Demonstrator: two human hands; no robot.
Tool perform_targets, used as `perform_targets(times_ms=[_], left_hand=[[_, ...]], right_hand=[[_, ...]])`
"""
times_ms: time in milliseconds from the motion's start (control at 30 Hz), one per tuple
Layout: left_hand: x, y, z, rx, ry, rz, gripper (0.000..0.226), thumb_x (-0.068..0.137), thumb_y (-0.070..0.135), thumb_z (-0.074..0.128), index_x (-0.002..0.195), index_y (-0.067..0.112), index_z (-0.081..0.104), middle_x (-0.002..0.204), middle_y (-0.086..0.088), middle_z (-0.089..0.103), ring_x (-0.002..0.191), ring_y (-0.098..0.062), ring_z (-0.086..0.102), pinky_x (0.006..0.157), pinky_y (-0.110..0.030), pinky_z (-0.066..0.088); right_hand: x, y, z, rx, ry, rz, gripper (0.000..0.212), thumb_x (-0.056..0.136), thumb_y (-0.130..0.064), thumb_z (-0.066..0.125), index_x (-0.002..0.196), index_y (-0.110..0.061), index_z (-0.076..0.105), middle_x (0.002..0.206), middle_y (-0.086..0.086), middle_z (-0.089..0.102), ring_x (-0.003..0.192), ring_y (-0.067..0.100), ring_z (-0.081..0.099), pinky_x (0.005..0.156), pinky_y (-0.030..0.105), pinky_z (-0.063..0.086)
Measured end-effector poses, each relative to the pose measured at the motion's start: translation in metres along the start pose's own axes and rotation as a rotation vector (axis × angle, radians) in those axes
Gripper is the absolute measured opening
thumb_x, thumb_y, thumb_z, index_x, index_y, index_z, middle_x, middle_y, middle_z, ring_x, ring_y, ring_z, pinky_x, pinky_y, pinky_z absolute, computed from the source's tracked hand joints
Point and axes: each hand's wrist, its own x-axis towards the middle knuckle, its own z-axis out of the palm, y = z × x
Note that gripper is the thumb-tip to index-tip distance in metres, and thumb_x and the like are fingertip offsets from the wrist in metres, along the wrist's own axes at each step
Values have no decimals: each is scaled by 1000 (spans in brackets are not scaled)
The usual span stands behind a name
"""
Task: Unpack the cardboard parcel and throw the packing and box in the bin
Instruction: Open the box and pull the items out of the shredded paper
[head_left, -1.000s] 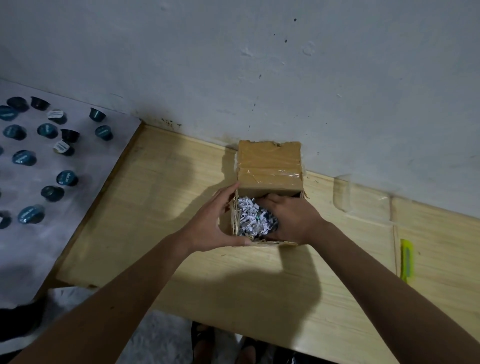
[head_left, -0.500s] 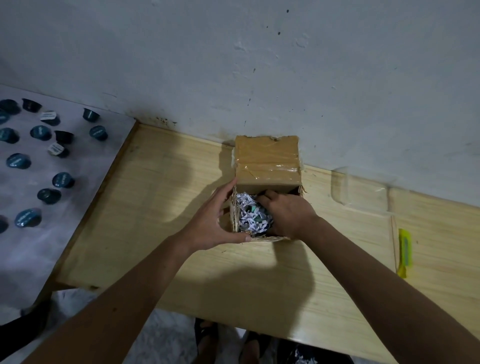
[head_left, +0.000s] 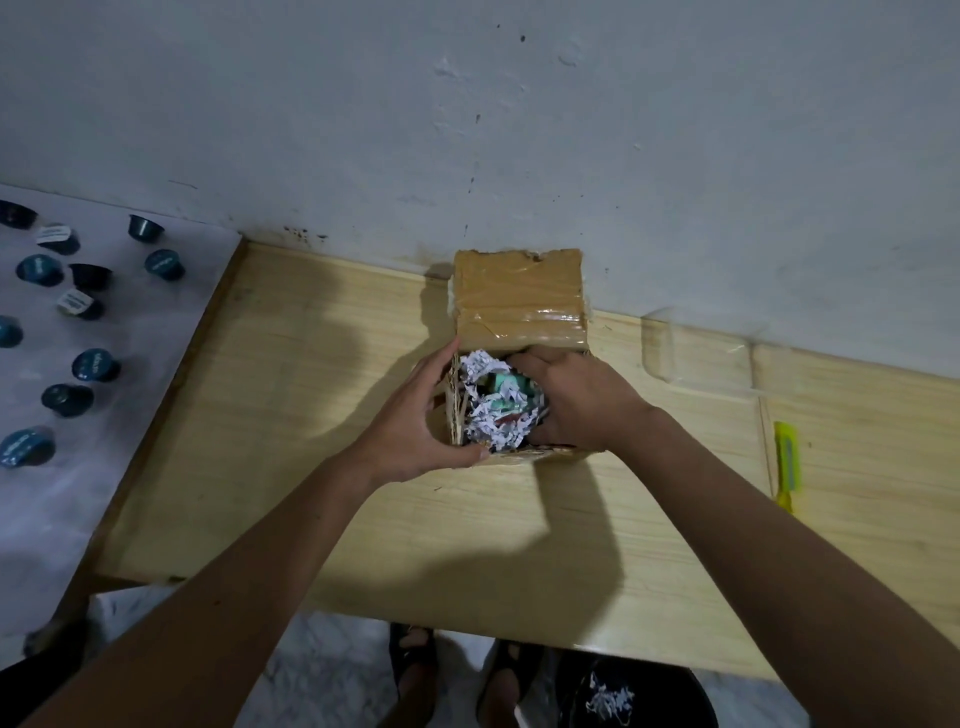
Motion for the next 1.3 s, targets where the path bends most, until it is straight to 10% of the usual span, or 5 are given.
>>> perform_targets(times_ms=[233,667,867,1000,1300], left_hand=[[-1,-1,1,-10,-18,42,127,60,33,100,158,56,24,154,42,32,140,16,40,104,-3,39],[2,7,16,113,82,26,118,69,38,91,164,36,21,158,10,47,138,-9,54,111,-37,49],[9,30,46,68,344,35,75,80,35,75,135,70,40,123,37,64,111,14,63,86,-5,46],[10,26,57,72,434,19,61,98,20,65,143,55,43,109,34,67,87,13,65,71,-2,45],[16,17,51,209,431,-1,63,102,24,66,158,26,37,143,8,57,120,-1,54,84,7,34]], right_hand=[[-23,8,-17,132,136,-25,93,66,-54,82,146,-20,47,126,-1,62,107,28,65,82,40,58],[-98,67,-19,322,262,142,93,62,-54,88,142,-21,52,122,-2,62,108,22,63,84,31,48],[-142,106,16,334,216,284,90,61,-51,90,138,-22,55,117,-4,62,103,23,63,81,32,48],[-151,110,48,326,107,297,82,63,-43,88,136,-24,55,113,-4,59,102,24,62,80,33,49],[-138,99,81,322,64,237,93,62,-40,90,144,-19,51,131,4,51,114,29,56,97,37,49]])
